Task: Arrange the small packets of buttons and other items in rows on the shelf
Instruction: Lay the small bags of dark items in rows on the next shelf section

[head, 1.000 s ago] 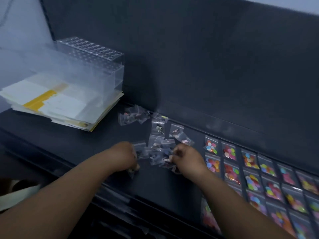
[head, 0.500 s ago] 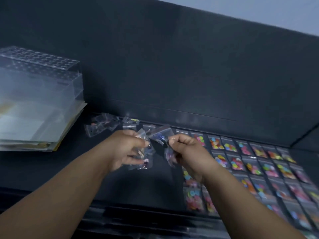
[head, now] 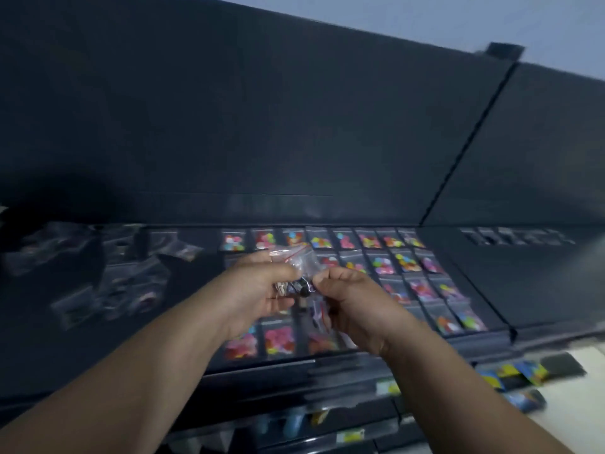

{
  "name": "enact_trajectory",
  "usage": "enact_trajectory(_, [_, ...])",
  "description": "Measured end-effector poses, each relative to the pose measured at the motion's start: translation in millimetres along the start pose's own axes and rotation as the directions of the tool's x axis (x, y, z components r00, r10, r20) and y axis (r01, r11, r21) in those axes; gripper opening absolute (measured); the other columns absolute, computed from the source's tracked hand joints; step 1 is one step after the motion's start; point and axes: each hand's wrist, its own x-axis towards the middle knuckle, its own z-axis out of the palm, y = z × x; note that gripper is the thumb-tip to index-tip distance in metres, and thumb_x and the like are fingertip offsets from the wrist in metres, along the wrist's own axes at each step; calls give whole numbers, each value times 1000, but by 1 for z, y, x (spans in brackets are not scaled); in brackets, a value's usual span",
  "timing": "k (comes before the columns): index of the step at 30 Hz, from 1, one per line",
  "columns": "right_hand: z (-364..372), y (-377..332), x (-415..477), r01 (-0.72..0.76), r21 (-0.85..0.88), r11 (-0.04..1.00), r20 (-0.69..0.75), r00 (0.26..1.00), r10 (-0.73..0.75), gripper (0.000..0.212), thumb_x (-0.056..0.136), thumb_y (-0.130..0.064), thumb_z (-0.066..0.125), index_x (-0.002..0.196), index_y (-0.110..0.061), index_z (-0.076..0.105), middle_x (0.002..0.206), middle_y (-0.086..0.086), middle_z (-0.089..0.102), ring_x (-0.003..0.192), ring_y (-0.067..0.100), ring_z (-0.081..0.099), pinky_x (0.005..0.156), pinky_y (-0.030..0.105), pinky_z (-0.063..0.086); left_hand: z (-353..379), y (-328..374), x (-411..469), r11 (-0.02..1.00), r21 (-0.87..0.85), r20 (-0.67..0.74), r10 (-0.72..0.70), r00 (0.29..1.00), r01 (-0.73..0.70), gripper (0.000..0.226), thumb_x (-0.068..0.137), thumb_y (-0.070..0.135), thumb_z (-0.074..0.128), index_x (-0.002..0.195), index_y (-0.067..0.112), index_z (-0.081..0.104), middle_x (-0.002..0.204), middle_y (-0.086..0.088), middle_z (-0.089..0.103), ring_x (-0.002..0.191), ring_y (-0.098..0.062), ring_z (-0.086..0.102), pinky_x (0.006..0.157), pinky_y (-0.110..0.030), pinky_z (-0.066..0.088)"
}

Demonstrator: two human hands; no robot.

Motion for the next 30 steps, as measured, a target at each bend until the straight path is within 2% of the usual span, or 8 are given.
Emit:
enact_trajectory(5, [-99,5,-60,23,24,999,-65,998,-21,20,94,-9,51,74,-8,54,56,14,51,43,19,44,43,25,34,114,-34,7,994,102,-41,45,998,-40,10,87,9,64,93,16,63,89,-5,68,71,-14,61,55,-25,49])
enact_trajectory(9, [-186,9,-111,36,139,990,-185,983,-10,10,92,-3,51,86,-10,57,78,15,57,62,21,54,57,27,47,197,-59,14,991,127,-50,40,998,-34,26,88,8,62,114,8,57,103,-13,66,74,-22,63,63,-33,57])
enact_trajectory(11, [-226,10,-137,82,221,972,-252,967,-24,17,89,8,48,93,-6,57,81,15,60,66,22,59,60,28,52,239,-74,17,991,133,-30,8,1000,-4,36,88,7,62,122,9,51,106,-15,64,75,-26,63,63,-34,58])
enact_trajectory(16, [-303,13,-192,143,130,981,-381,921,-84,41,82,22,44,106,-7,60,73,8,55,64,18,60,68,27,53,339,-106,10,991,89,105,-111,988,101,6,90,5,56,92,10,54,81,-12,67,61,-25,66,53,-29,57])
enact_trajectory(22, [-372,20,-237,51,-97,994,-460,883,-90,13,87,2,58,82,-9,60,78,12,57,66,18,58,70,31,56,418,-113,19,982,38,220,-190,957,187,10,90,4,55,99,3,58,72,-15,71,57,-27,69,50,-27,57])
enact_trajectory(24, [-390,21,-242,37,-93,995,-494,866,-78,15,89,-4,59,76,-11,55,76,8,58,61,12,60,62,23,52,437,-116,28,978,53,250,-210,945,204,14,90,4,55,102,0,59,75,-17,72,59,-25,70,51,-26,57])
enact_trajectory(26, [-408,21,-242,26,-102,994,-552,830,-78,21,90,-7,58,72,-14,52,65,-1,61,55,6,59,64,23,45,453,-119,41,976,54,253,-218,943,212,10,89,5,56,98,1,60,80,-19,71,61,-24,69,51,-25,57])
enact_trajectory(30, [-453,17,-227,55,98,994,-651,759,22,25,90,-6,58,68,-13,49,65,6,56,60,17,48,57,25,40,485,-122,80,972,20,254,-231,939,234,17,89,4,57,106,2,55,97,-23,66,71,-26,66,50,-26,57])
